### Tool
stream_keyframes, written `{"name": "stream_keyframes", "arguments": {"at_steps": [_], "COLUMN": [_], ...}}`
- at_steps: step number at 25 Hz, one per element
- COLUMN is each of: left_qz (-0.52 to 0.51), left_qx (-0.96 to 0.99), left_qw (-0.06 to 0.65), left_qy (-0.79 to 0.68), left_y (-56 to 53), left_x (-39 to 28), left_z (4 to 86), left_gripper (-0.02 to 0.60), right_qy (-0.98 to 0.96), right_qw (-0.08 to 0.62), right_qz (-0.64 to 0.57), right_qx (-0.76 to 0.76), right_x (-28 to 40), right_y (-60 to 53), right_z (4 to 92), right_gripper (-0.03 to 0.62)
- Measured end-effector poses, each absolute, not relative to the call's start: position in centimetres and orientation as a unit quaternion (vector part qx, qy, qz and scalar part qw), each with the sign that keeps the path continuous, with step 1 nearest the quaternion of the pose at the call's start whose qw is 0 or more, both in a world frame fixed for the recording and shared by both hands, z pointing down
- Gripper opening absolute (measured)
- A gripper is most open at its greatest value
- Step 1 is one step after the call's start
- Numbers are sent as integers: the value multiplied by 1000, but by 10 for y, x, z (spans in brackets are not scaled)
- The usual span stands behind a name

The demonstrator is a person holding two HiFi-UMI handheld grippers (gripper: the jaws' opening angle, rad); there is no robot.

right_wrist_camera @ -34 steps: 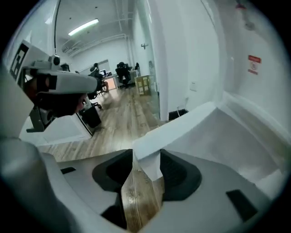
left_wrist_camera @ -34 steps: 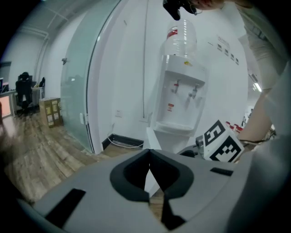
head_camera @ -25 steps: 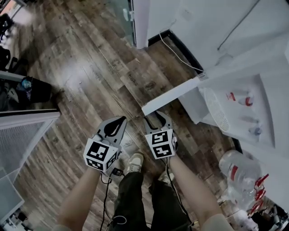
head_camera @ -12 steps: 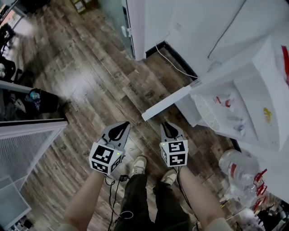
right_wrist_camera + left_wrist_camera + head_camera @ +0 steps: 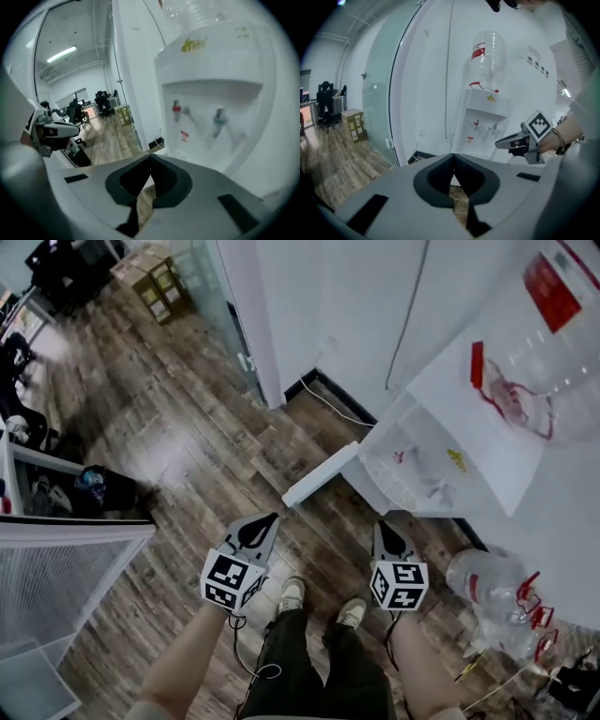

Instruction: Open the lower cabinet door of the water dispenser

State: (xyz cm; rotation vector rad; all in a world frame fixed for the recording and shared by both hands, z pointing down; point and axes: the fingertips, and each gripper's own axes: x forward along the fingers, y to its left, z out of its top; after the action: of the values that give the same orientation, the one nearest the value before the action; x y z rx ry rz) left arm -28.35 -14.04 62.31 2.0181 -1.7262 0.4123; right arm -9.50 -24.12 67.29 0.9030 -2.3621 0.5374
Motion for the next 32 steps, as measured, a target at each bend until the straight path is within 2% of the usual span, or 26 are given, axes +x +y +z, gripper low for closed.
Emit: {"name": "stream_keyframes", "arguments": {"at_steps": [6,16,32], "left_qz": [156,137,35], "left_qx": [752,792,816], "left_qw": [196,99,36], "left_qy": [-609,-587,-576], "left_y": [-149,-176,-165], "left_x": [-246,-175,-91], "left_z": [543,378,185], "left_gripper": [6,6,6], "right_qy": [-882,-900,-923], "right_qw": [231,168,82], "right_qz": [188,135,56], "right_qx": [364,379,372], "right_x": [-45,33,101], "right_y": [-238,-219,-170], "right_z": [560,376,190], "right_gripper": [7,6,6]}}
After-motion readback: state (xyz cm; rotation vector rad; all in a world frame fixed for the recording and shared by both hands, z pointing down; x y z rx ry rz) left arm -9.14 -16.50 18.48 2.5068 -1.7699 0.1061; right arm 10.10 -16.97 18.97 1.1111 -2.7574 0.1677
